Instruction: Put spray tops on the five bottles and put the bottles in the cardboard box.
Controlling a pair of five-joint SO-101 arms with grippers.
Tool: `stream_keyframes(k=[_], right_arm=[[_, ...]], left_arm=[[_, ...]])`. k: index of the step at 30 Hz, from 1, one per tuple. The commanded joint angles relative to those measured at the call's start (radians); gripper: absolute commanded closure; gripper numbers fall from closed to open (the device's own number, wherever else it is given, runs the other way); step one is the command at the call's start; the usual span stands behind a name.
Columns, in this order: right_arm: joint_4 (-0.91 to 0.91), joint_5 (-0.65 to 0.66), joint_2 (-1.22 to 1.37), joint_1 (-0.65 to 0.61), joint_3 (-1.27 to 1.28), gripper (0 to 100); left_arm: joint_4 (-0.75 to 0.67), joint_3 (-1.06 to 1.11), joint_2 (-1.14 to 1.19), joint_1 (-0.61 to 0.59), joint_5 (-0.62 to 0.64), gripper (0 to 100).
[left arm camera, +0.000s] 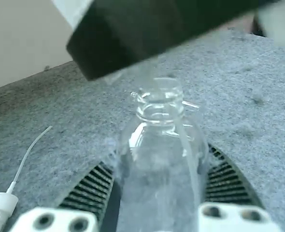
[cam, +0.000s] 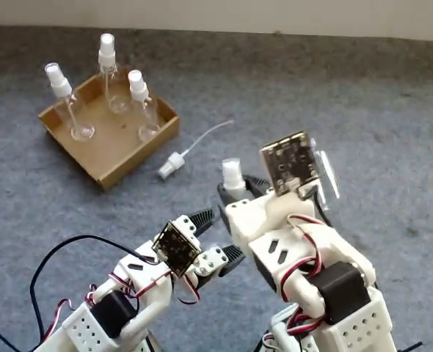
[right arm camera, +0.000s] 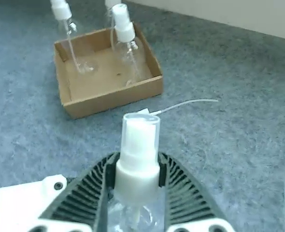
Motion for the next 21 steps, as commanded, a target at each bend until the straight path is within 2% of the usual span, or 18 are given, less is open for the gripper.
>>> stream_keyframes(k=[1, 4, 21], right_arm=[[0.039, 0.017, -0.015, -0.038, -0.015, 90.6], [0.062, 0.020, -0.015, -0.038, -0.015, 86.5], [0.140, 0.023, -0.217, -0.036, -0.124, 86.0]], left_arm=[[-0.002, 0.021, -0.005, -0.018, -0.006, 94], [-0.002, 0.021, -0.005, -0.018, -0.006, 94], [-0.003, 0.021, -0.005, -0.018, -0.006, 94]])
